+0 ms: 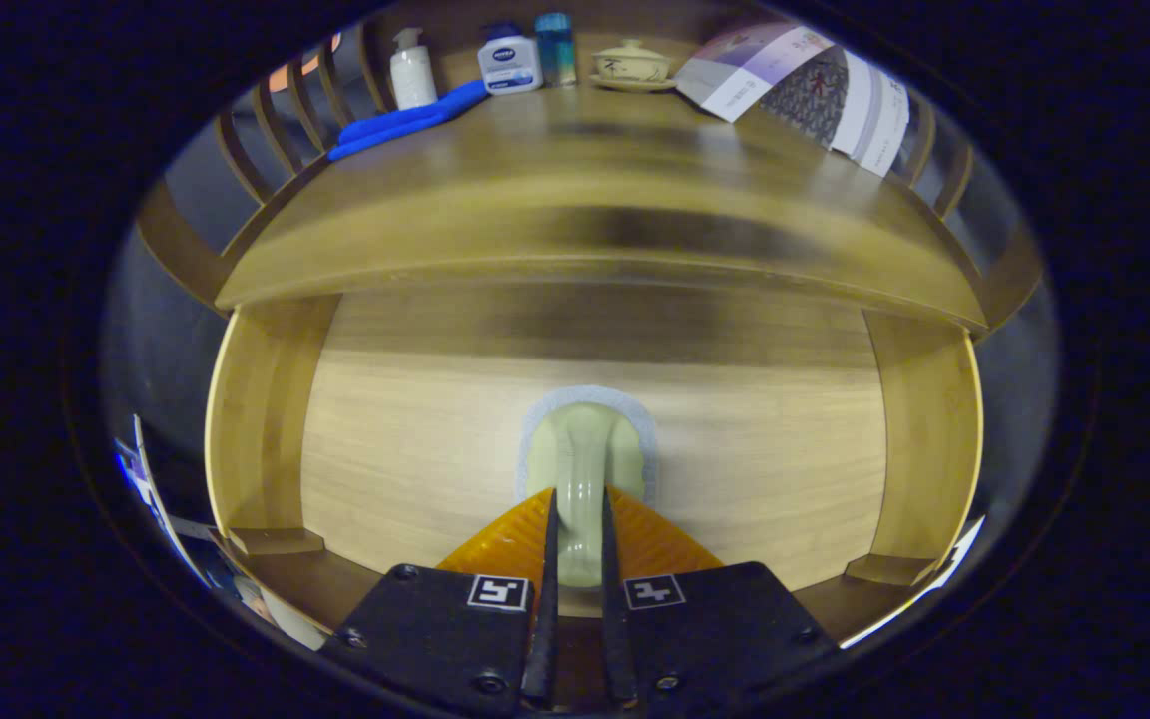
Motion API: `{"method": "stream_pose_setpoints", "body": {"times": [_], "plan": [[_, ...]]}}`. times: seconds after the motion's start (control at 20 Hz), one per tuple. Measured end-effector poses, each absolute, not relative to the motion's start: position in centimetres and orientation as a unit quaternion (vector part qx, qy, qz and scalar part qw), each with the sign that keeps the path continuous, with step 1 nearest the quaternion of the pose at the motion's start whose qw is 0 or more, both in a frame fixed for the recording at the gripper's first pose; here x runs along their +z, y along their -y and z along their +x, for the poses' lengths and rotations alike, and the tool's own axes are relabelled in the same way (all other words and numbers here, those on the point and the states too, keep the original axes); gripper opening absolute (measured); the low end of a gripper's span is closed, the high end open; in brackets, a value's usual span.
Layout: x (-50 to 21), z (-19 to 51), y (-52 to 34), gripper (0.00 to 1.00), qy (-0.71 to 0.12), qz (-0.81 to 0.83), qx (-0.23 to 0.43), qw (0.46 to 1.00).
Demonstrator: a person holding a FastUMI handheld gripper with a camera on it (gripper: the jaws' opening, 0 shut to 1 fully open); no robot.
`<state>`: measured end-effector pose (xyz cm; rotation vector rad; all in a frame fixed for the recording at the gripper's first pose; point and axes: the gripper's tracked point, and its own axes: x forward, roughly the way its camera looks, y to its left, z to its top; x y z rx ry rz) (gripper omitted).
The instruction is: Pull open the drawer, take out the items inside it, and place them on the countertop above the cabinet.
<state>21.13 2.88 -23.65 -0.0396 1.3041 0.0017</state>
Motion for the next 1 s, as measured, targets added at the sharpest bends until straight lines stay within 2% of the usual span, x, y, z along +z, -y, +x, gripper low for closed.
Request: {"method": "stream_pose_setpoints", "body": {"times": [0.55, 1.0], "plan": [[-15.0, 20.1, -2.7, 0.21, -0.571, -0.014, 0.023, 0.82], [-9.9, 26.5, -4.1, 0.21, -0.541, -0.007, 0.011, 0.841]]}}
